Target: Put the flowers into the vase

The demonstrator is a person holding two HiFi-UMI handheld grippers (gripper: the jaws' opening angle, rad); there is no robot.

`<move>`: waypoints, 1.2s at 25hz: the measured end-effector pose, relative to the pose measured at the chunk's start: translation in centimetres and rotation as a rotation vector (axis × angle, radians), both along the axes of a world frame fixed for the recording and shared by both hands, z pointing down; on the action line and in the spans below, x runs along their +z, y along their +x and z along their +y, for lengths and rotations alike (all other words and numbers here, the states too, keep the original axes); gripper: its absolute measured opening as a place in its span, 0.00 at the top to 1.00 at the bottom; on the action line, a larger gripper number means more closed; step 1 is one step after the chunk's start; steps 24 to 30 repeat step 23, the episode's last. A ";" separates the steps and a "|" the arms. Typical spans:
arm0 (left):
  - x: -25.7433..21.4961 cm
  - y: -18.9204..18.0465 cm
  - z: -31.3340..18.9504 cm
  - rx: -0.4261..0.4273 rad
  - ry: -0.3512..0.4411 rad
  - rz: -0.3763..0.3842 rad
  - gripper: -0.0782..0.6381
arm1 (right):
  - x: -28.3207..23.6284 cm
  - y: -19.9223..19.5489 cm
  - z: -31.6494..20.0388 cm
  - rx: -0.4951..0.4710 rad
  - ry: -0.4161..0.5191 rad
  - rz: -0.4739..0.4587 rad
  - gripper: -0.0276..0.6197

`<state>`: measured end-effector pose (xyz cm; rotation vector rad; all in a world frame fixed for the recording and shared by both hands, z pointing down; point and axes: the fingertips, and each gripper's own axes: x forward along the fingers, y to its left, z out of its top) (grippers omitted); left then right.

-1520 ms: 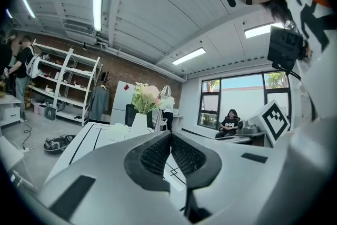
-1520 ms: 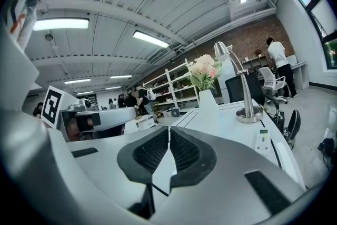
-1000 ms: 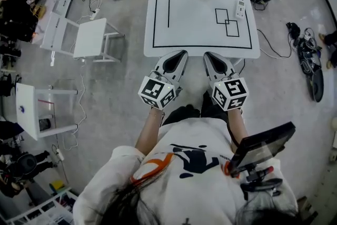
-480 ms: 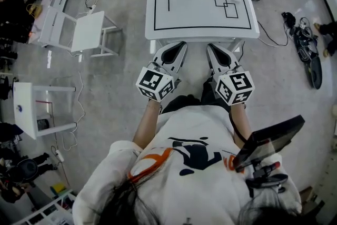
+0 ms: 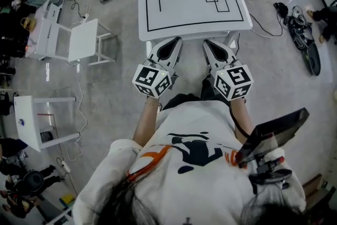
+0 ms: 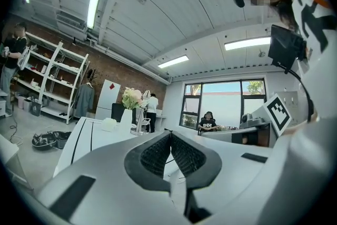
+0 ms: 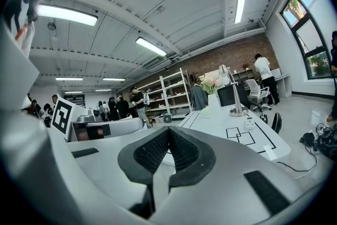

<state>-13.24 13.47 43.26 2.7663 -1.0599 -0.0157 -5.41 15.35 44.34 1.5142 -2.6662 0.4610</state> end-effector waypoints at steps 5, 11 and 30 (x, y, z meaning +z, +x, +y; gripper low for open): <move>0.0 0.7 -0.1 0.025 0.005 -0.009 0.88 | 0.0 0.2 -0.3 0.008 0.001 0.010 0.94; -0.1 0.4 -0.6 0.020 0.003 -0.008 0.88 | -0.2 0.0 -0.8 0.006 -0.002 0.019 0.94; 1.1 -1.2 -0.9 -0.026 -0.027 -0.013 0.88 | 0.6 -1.3 -1.6 -0.035 -0.016 0.029 0.94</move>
